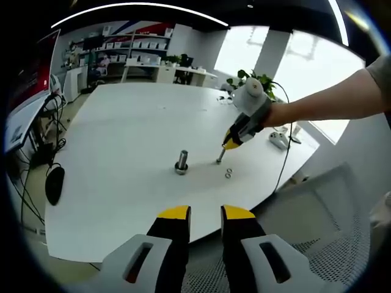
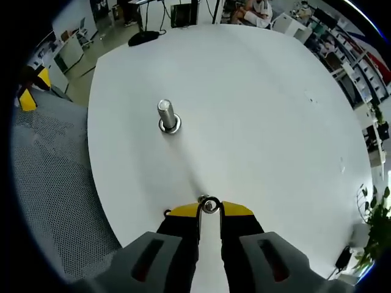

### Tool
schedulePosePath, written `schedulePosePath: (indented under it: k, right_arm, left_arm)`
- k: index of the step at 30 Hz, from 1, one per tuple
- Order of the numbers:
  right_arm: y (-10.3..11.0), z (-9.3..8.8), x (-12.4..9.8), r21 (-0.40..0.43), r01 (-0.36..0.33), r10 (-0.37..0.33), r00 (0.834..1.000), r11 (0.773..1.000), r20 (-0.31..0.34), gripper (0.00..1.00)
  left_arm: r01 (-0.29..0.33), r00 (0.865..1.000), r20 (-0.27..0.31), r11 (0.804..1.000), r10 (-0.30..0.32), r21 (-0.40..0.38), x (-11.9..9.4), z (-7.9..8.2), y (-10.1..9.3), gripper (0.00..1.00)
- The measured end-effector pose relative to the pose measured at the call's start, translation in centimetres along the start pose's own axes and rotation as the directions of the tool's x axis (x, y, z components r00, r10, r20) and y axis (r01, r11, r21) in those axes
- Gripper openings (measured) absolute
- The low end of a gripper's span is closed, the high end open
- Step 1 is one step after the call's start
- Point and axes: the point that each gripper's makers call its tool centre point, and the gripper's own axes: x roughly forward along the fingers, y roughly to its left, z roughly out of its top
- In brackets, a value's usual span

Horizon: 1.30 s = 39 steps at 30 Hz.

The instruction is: Place the washer onto the threaded stud by aligning its center hole with the stud, sliding it down to the base, and recovering from edge contact or off-axis alignment until the washer reaches the visible bottom stop.

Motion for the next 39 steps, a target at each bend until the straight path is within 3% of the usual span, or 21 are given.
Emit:
schedulePosePath:
  k: [10, 28, 39]
  right_arm:
    - [0.3, -0.4, 0.9, 0.001, -0.017, 0.017, 1.0, 1.0, -0.021, 0.13]
    - [0.7, -2.2, 4.8, 0.008, -0.05, 0.05, 0.995, 0.999, -0.082, 0.14]
    - [0.5, -2.3, 5.1, 0.07, -0.047, 0.053, 0.996, 0.996, -0.078, 0.15]
  left_arm:
    - [-0.001, 1.0, 0.0, 1.0, 0.001, -0.002, 0.0, 0.0, 0.0, 0.17]
    - [-0.009, 1.0, -0.009, 1.0, 0.009, -0.007, 0.0, -0.1, 0.1, 0.17]
    - [-0.009, 1.0, -0.007, 1.0, 0.009, -0.008, 0.0, -0.1, 0.1, 0.15]
